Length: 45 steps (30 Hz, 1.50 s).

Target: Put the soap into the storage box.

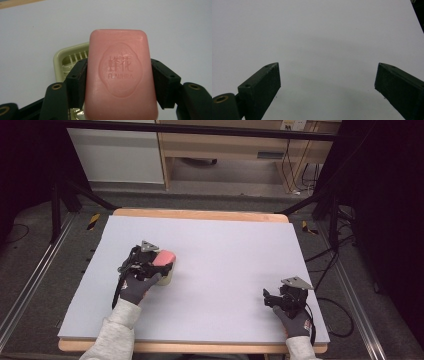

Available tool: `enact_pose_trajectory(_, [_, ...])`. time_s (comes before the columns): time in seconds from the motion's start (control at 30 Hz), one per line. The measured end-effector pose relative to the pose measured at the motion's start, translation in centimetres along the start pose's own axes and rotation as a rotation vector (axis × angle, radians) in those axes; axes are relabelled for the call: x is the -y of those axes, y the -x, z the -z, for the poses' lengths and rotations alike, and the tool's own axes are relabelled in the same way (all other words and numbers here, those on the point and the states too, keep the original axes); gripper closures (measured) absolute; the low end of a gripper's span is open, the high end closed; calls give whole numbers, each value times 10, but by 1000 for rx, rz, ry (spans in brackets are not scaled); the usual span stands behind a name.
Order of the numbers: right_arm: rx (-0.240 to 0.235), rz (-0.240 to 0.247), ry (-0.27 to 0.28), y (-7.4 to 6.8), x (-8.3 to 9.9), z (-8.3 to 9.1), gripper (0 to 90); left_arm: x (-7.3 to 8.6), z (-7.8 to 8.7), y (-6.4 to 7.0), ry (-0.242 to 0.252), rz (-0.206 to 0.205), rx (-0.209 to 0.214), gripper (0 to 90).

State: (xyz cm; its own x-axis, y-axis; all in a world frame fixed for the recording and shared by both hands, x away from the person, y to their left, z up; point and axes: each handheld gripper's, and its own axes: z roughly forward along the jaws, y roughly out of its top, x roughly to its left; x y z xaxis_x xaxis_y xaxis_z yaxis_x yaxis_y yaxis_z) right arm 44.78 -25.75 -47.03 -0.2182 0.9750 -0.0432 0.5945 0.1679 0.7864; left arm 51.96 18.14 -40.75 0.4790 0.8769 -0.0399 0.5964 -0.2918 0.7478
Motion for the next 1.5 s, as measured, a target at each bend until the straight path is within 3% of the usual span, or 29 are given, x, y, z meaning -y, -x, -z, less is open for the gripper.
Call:
enact_pose_trajectory(0.47, [0,4,2,0,0,0,67,5,-16,-15,-29,32,-38,375])
enact_pose_trajectory(1.5, [0,11,-2,-2,0,-1,66,15,-40,-23,-66,52,-86,375])
